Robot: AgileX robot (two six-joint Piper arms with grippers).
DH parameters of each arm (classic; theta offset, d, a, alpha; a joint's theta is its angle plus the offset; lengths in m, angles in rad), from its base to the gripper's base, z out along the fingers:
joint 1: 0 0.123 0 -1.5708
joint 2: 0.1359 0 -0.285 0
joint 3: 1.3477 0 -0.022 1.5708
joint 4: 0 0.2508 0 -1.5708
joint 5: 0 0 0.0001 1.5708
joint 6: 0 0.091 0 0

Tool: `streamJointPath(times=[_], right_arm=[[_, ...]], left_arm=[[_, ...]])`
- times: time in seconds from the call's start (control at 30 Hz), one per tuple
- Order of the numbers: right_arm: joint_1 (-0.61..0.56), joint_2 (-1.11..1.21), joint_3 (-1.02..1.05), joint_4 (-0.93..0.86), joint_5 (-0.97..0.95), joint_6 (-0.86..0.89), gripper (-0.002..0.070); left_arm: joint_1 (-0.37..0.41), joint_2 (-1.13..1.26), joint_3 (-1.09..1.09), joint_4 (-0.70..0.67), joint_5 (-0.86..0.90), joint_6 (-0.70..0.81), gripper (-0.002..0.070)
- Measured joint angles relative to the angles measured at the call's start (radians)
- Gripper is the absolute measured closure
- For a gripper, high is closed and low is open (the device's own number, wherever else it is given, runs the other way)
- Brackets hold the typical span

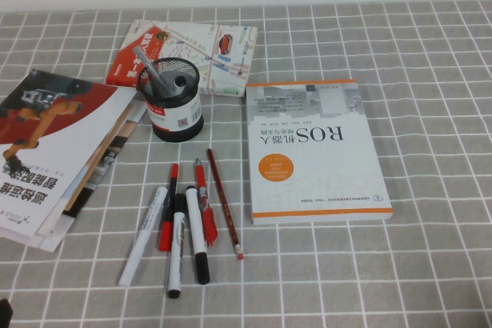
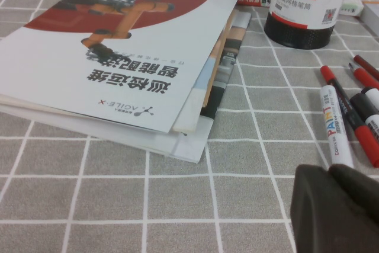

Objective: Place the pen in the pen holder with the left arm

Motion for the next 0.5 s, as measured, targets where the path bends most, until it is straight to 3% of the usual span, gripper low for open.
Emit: streamJointPath(times=[0.3, 0.5], right_arm=[[0.0, 0.0, 0.0, 0.0, 0.0, 0.0, 0.0691], [0.0, 0.0, 0.0, 0.0, 0.0, 0.0, 0.0691]], left_arm=[[0.0, 0.0, 0.0, 0.004, -0.008, 0.0, 0.0678], [0.0, 0.0, 0.0, -0.093, -0.169, -0.091, 0.0678]])
